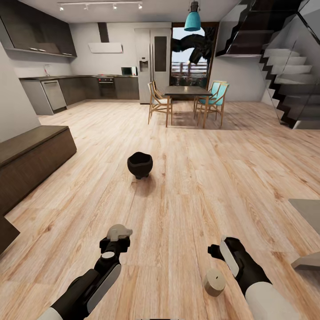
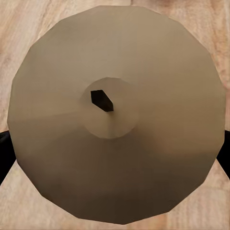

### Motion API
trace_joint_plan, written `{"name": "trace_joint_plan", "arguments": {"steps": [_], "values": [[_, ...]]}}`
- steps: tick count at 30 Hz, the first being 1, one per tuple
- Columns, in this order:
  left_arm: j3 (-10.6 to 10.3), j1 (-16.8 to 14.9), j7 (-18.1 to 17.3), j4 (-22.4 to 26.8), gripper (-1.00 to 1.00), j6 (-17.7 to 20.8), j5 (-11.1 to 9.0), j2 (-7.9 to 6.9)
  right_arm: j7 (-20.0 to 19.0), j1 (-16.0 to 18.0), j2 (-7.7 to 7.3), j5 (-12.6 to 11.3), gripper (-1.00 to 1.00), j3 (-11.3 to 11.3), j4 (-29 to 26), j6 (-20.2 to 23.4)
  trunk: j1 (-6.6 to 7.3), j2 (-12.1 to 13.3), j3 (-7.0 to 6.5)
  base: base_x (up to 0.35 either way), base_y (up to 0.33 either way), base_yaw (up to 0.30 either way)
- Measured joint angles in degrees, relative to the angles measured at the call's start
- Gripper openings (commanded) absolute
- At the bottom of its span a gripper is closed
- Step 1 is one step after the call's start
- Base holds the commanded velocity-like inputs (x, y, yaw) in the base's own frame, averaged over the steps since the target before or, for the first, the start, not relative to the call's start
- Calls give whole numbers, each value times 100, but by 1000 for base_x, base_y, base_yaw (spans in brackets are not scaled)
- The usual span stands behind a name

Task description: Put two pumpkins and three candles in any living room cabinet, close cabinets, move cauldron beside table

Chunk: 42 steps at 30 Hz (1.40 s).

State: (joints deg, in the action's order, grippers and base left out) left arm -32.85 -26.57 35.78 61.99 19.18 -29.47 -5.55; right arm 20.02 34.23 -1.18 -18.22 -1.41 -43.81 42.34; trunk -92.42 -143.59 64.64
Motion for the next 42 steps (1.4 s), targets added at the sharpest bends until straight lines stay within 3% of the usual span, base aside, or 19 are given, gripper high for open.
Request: {"name": "trace_joint_plan", "arguments": {"steps": [5, 9, 18, 30, 42], "values": [[3, 0, 4, 11, -100, 4, 4, -5, 0, 1042, 11, 42, 100, 16, 1851, -294, 0, 0, 0, 0, 0, 0], [3, 0, 4, 25, -100, 54, -4, -4, 3, 1268, 9, 44, 100, 26, 2289, -484, 0, 0, 0, 0, 0, 0], [4, 0, 2, 37, -100, 98, -17, -31, 7, 1345, -5, 58, 100, 85, 2584, -826, 1, 0, 0, 44, 0, 0], [4, 0, 0, 62, -100, 95, -24, -13, 4, 1348, -4, 56, 100, 231, 2599, -879, 0, 0, 0, 9, 0, 0], [4, 1, 3, 66, -100, 96, -32, -3, -1, 1346, -31, 56, 100, 236, 2609, -872, -31, -16, 266, 0, 0, 0]]}}
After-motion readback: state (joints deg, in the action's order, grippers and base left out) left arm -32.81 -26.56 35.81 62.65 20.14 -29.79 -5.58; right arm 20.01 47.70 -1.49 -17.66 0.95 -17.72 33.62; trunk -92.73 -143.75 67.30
